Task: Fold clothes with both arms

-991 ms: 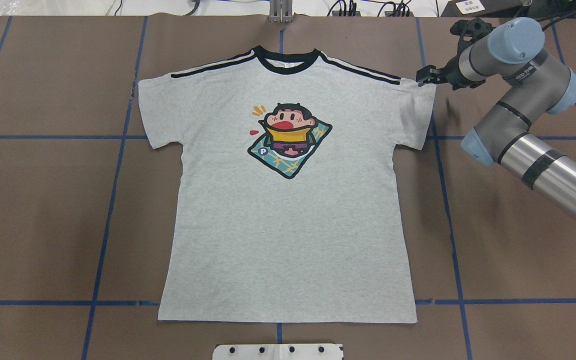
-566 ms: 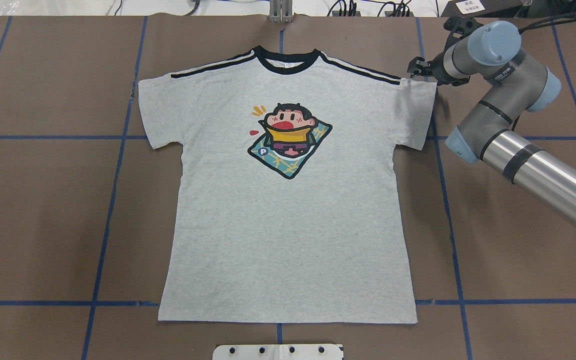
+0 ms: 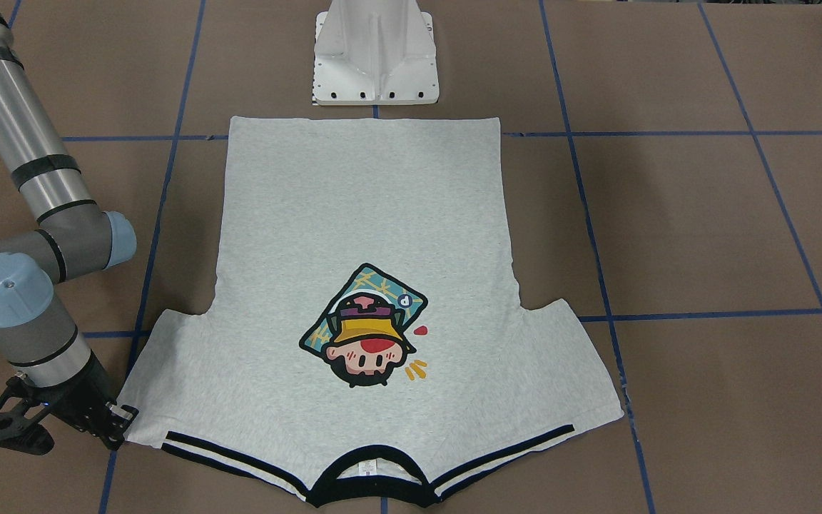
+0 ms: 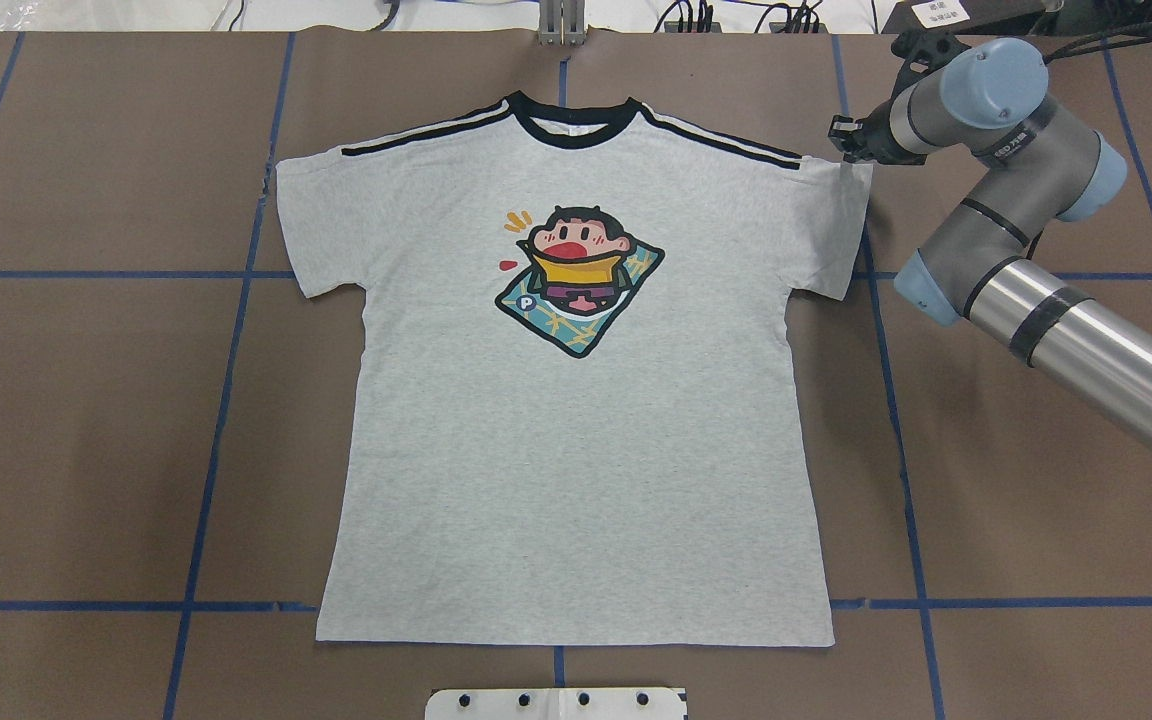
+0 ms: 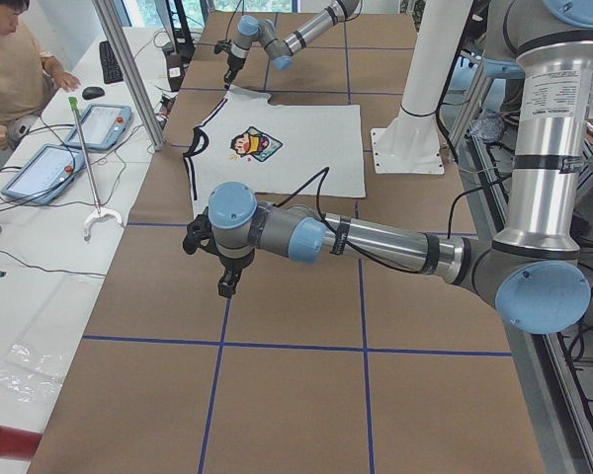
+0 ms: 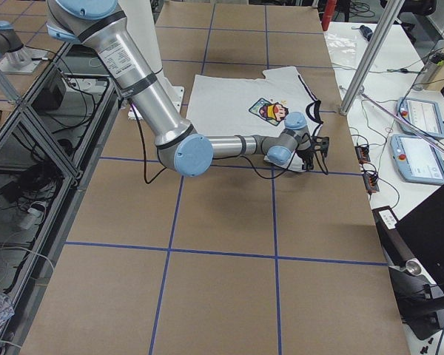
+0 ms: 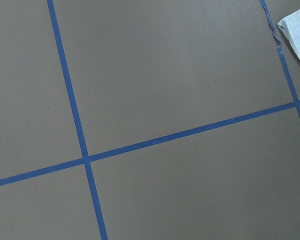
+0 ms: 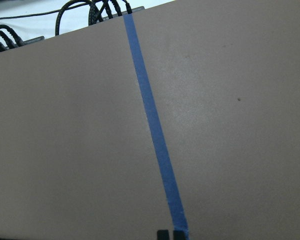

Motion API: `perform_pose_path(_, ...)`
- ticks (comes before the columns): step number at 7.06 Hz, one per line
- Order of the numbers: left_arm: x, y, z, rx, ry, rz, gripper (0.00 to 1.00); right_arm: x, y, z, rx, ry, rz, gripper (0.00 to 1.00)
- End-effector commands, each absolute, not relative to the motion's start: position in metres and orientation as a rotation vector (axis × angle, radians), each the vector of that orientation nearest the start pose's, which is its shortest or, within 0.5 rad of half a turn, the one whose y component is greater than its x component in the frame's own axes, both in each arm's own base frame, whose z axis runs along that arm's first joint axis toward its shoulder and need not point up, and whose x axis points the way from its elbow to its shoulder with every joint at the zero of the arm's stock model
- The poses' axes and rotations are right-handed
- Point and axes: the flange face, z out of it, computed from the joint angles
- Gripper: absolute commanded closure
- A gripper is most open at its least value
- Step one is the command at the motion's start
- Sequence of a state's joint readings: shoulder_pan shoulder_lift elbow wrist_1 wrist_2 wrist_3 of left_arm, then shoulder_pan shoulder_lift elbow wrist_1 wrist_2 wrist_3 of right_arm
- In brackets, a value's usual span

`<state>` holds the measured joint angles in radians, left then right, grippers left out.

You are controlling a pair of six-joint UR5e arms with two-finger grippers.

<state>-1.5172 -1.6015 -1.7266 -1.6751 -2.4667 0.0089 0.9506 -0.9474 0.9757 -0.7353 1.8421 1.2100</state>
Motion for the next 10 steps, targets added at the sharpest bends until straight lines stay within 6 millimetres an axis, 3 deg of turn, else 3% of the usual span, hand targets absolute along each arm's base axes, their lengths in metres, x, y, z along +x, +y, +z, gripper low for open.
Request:
perform_pose_path(1,-0.028,-0.515,0.544,0.254,0.896,0.189,0.0,-0.361,-0.688,0.484,0.329,-0.849,0.419,1.0)
perform_pose_path(2,-0.028,-0.515,0.543,0.256,0.896,0.189,0.0,-0.36,-0.688,0.476,0.34,-0.858,0.414,1.0)
perform_pose_path(3,-0.028,-0.515,0.543,0.255,0.896,0.188,0.0,-0.355,-0.685,0.482,0.343,-0.856,0.405,1.0)
perform_pose_path(4,-0.028,-0.515,0.544,0.254,0.896,0.189,0.0,-0.35,-0.687,0.481,0.359,-0.84,0.396,0.43)
perform_pose_path(5,-0.028,-0.514,0.544,0.253,0.898,0.188,0.0,-0.35,-0.689,0.484,0.357,-0.806,0.409,0.13)
perform_pose_path(7,-0.028,-0.514,0.544,0.254,0.898,0.189,0.0,-0.353,-0.689,0.493,0.363,-0.78,0.42,0.12)
perform_pose_path(8,-0.028,-0.514,0.544,0.254,0.898,0.189,0.0,-0.355,-0.688,0.496,0.359,-0.774,0.419,0.19)
perform_pose_path(9,-0.028,-0.515,0.544,0.253,0.896,0.187,0.0,-0.356,-0.687,0.496,0.357,-0.774,0.419,0.28)
perform_pose_path(10,-0.028,-0.514,0.544,0.253,0.898,0.188,0.0,-0.356,-0.687,0.497,0.355,-0.775,0.42,0.49)
